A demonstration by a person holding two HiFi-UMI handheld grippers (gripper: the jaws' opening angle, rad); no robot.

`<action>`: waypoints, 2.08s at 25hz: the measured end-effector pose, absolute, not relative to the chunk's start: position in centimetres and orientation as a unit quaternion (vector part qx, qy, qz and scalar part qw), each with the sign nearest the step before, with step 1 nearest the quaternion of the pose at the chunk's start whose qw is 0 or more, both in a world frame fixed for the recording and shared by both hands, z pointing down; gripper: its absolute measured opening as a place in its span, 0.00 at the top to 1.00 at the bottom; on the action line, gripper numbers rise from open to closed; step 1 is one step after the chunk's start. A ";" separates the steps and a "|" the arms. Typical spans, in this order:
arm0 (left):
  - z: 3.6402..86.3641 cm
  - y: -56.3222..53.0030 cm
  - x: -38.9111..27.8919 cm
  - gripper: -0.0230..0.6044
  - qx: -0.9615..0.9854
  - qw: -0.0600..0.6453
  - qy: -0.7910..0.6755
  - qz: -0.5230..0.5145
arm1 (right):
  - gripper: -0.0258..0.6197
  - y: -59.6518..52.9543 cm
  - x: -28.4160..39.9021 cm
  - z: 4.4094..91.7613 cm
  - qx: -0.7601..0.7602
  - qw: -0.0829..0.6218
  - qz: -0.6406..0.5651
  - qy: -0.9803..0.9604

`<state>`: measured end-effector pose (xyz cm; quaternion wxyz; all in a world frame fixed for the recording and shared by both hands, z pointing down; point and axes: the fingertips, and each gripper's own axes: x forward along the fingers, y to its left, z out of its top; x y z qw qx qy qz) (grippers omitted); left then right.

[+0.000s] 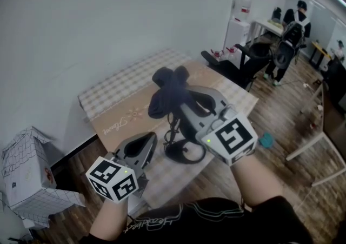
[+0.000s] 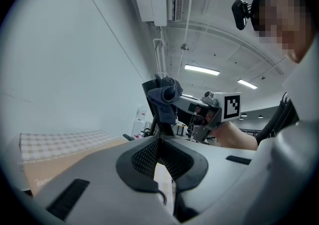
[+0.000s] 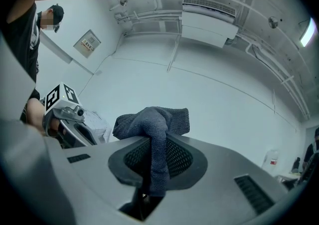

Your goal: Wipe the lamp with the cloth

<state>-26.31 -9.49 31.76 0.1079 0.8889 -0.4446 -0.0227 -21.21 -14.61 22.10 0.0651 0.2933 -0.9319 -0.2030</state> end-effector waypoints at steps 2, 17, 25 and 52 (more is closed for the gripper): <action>31.9 -9.2 -26.2 0.96 0.889 0.109 -0.445 -0.023 | 0.87 -14.5 -20.9 22.7 0.297 0.067 -0.199 -0.932; 33.6 -8.2 -24.8 0.96 0.889 0.132 -0.438 -0.015 | 0.87 -14.3 -19.0 26.7 0.328 0.083 -0.179 -0.924; 34.1 -7.6 -24.1 0.96 0.889 0.141 -0.435 -0.014 | 0.87 -13.8 -17.9 29.3 0.345 0.088 -0.148 -0.923; 37.6 -7.2 -21.4 0.96 0.897 0.176 -0.406 -0.010 | 0.87 -11.4 -13.3 38.2 0.370 0.110 -0.049 -0.921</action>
